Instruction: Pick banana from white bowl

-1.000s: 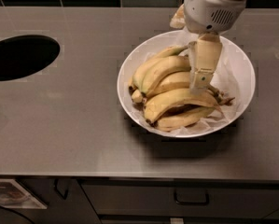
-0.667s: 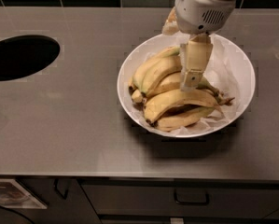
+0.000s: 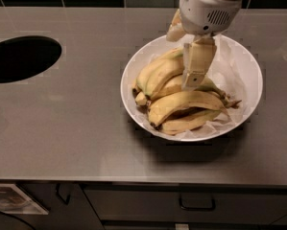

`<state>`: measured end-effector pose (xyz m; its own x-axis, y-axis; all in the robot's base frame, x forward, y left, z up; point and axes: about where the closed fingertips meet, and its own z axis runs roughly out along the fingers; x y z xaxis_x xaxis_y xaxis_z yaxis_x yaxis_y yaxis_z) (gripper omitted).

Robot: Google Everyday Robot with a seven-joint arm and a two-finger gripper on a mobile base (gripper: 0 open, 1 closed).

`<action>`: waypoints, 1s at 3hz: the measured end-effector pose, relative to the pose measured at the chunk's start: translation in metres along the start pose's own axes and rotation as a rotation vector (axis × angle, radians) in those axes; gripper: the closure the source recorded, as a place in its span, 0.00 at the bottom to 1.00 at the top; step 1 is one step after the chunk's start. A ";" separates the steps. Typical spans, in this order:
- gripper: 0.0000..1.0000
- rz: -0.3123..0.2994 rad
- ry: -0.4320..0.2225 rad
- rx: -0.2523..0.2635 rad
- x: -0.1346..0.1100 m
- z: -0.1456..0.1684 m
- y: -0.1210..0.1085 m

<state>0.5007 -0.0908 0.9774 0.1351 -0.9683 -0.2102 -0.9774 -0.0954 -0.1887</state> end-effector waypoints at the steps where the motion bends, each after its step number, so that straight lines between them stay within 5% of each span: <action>1: 0.28 0.000 -0.008 0.020 -0.002 0.001 -0.005; 3: 0.27 0.002 -0.009 0.015 -0.001 0.004 -0.008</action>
Offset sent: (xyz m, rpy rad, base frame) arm 0.0012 -0.0012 -0.0024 -0.0036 0.0076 -0.0020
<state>0.5088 -0.0877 0.9751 0.1342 -0.9664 -0.2193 -0.9752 -0.0895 -0.2024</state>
